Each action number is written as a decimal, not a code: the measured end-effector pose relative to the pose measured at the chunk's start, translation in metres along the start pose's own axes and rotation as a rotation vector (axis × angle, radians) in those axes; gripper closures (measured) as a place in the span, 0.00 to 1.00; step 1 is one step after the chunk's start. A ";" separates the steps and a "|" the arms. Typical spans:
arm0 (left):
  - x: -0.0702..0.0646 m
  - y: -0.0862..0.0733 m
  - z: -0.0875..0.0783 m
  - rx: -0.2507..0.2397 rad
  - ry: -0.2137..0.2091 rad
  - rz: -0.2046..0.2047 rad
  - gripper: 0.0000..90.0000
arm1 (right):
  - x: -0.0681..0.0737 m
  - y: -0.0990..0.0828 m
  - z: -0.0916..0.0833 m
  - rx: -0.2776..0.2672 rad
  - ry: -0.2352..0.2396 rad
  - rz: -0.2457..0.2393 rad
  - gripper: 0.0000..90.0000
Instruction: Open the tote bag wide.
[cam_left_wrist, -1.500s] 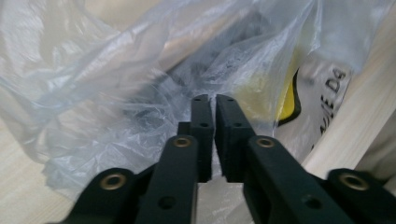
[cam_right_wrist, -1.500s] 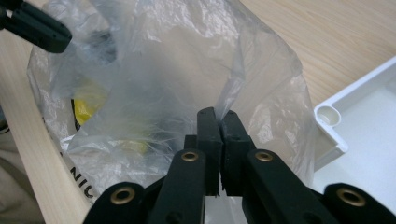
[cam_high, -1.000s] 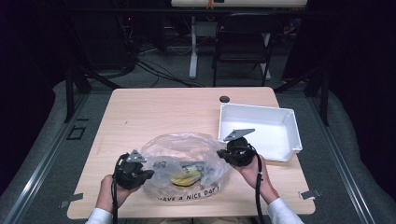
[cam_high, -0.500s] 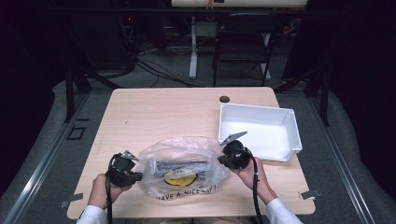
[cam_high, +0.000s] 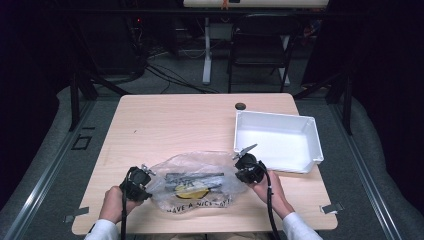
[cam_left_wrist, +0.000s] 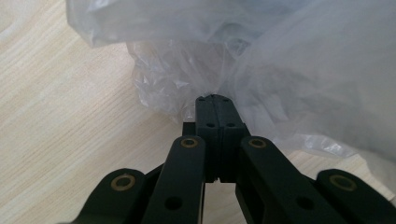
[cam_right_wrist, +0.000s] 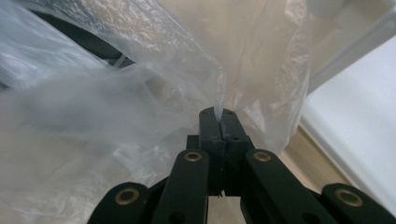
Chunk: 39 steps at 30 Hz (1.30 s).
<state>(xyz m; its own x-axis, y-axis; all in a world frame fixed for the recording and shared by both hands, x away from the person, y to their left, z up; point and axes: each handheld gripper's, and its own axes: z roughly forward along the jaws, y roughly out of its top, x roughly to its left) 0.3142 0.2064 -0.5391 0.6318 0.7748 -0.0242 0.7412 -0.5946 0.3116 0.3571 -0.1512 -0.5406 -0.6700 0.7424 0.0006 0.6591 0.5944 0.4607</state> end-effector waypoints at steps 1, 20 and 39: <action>0.000 0.000 0.000 0.002 0.003 -0.001 1.00 | 0.000 -0.001 0.001 0.015 -0.013 -0.003 1.00; 0.008 -0.005 -0.006 0.037 0.035 -0.008 1.00 | -0.003 -0.005 0.003 0.086 -0.101 -0.022 1.00; 0.034 -0.027 -0.063 -0.120 -0.101 -0.135 0.31 | -0.013 -0.009 -0.051 -0.118 0.034 0.032 0.66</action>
<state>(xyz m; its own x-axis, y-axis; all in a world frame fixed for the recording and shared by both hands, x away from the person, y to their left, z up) 0.3012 0.2622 -0.4882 0.5525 0.8167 -0.1665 0.7920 -0.4521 0.4103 0.3424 -0.1815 -0.4991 -0.6617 0.7484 0.0459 0.6367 0.5285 0.5615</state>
